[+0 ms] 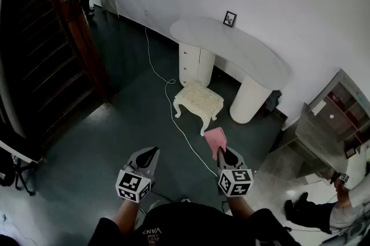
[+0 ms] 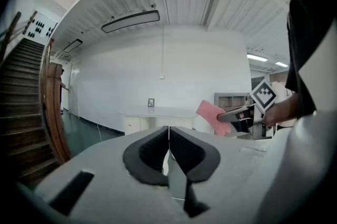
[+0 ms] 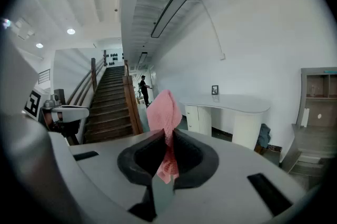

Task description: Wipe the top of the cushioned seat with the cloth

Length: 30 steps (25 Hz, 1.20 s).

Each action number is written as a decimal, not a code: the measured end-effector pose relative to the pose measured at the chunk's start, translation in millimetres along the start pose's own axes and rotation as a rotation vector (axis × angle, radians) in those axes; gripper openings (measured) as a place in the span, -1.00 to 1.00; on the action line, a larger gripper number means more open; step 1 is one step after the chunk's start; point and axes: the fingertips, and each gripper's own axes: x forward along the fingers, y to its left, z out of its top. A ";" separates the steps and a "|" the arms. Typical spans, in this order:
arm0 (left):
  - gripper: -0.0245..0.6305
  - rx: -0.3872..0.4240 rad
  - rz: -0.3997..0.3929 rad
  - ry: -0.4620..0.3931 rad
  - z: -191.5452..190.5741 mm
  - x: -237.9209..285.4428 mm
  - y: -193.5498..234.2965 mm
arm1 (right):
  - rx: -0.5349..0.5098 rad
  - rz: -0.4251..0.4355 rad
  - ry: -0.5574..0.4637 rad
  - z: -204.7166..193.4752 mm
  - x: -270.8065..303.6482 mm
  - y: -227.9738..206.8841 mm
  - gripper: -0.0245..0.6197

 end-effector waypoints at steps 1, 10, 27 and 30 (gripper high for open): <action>-0.86 0.002 0.001 -0.002 -0.3 1.8 -1.3 | 0.001 0.002 -0.007 0.7 0.7 -1.5 -0.82; -0.86 -0.010 -0.013 0.012 -9.7 18.6 -6.4 | 0.033 0.015 -0.025 2.3 13.2 -11.9 -0.81; -0.86 -0.014 -0.102 -0.008 10.8 91.1 148.6 | 0.065 -0.106 -0.045 51.9 146.4 15.8 -0.81; -0.86 -0.012 -0.129 0.000 12.4 104.6 182.9 | 0.081 -0.135 -0.056 61.7 173.4 25.9 -0.81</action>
